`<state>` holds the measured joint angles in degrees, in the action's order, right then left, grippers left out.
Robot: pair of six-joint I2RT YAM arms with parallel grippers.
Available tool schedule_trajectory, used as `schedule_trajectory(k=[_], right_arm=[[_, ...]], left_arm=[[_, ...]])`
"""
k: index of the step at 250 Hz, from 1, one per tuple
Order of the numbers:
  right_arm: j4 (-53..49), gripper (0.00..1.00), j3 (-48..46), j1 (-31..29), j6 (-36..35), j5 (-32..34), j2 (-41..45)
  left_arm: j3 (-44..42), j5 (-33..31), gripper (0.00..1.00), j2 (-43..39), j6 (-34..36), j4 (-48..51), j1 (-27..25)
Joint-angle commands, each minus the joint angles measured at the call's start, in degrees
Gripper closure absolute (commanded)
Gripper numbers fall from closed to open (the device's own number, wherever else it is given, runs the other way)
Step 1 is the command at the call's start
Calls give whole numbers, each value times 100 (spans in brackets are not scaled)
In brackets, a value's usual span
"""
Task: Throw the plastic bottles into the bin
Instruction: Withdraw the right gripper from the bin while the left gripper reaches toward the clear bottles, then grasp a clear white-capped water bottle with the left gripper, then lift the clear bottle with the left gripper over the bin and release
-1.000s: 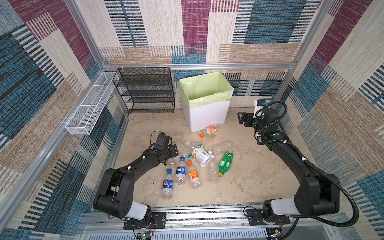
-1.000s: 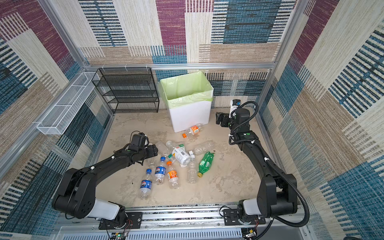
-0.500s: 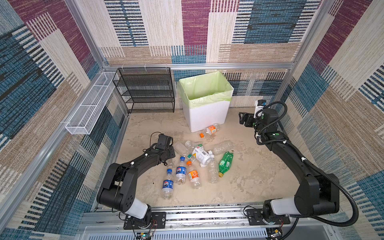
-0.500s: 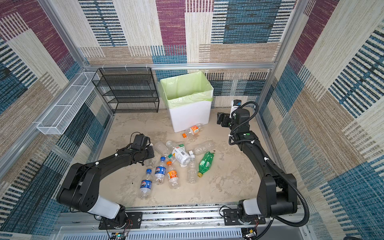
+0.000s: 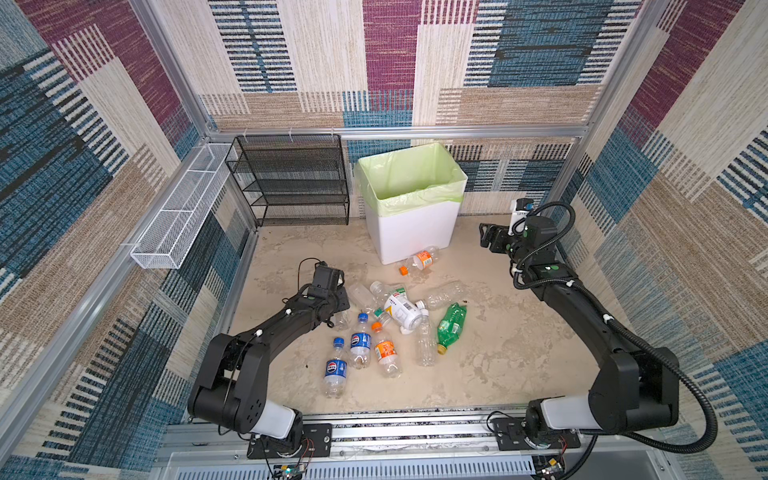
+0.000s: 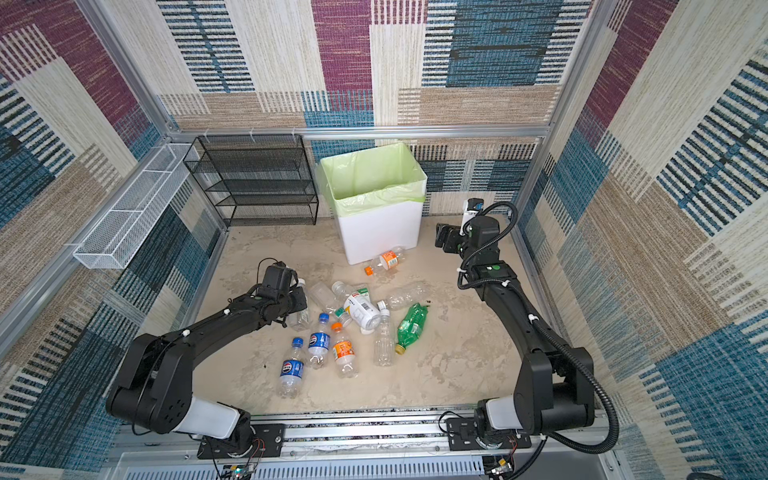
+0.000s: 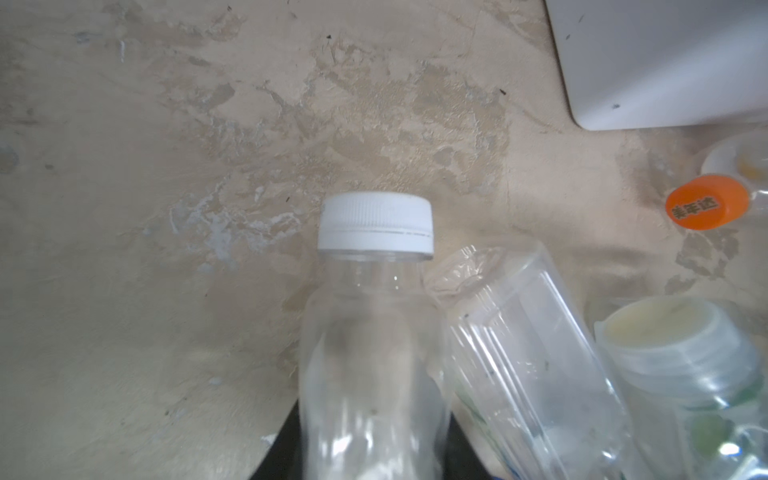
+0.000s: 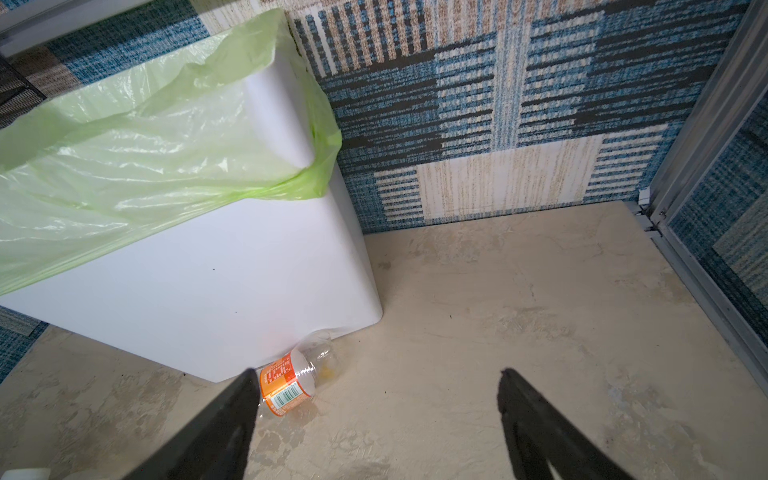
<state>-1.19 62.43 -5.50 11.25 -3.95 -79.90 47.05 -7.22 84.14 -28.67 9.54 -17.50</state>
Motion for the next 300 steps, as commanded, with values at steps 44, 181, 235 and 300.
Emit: schedule_trajectory(k=[44,181,235,300], right_arm=[[23,11,49,5,17,63,-7],[53,15,-14,5,83,139,364],[295,16,-320,5,142,157,695],[763,17,-581,5,362,5,844]], left_arm=[[20,-483,70,-1152,450,-61,7],[69,1777,64,-3309,2158,-4680,-16],[548,2293,64,-3065,2212,-6141,-24],[2290,2178,64,-1189,1639,-7130,-21]])
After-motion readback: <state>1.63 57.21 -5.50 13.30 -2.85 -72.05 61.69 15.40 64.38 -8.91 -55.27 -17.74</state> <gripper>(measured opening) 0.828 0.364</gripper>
